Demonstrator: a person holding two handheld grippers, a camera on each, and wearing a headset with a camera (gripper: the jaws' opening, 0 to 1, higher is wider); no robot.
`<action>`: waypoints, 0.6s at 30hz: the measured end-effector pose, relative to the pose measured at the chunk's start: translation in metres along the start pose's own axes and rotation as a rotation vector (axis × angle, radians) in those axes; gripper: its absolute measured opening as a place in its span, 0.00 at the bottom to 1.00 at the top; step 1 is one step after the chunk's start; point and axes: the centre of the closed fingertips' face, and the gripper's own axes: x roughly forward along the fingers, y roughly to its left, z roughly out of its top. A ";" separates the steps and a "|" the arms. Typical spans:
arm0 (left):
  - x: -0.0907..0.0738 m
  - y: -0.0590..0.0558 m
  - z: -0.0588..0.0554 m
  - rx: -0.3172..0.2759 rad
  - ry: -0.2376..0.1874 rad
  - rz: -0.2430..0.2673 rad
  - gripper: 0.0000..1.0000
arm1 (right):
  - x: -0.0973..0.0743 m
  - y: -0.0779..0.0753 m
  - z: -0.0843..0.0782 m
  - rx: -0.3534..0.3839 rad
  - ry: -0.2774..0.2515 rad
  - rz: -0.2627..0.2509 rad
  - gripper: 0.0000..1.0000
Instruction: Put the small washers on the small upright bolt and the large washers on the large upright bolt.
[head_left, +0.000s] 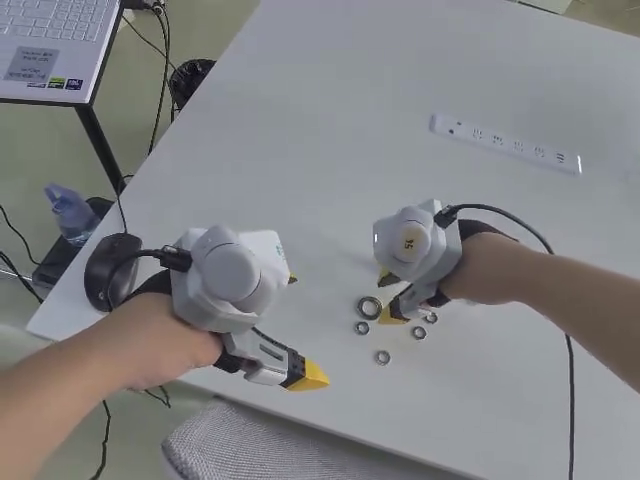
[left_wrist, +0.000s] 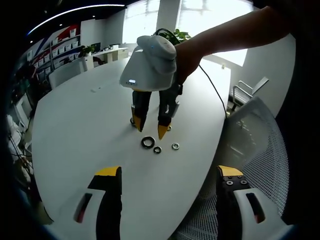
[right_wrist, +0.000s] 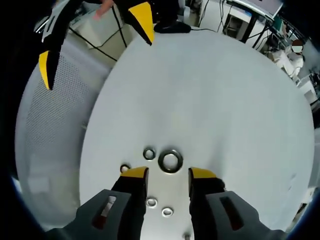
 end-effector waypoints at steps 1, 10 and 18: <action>0.000 0.000 0.000 -0.001 0.000 -0.002 0.77 | 0.002 0.001 0.000 0.006 0.003 0.000 0.33; -0.001 -0.003 0.003 -0.007 -0.007 -0.016 0.77 | 0.015 -0.002 -0.002 0.019 0.041 -0.031 0.32; -0.002 -0.003 0.001 -0.003 0.006 -0.017 0.76 | 0.015 -0.004 -0.003 0.028 0.063 -0.045 0.30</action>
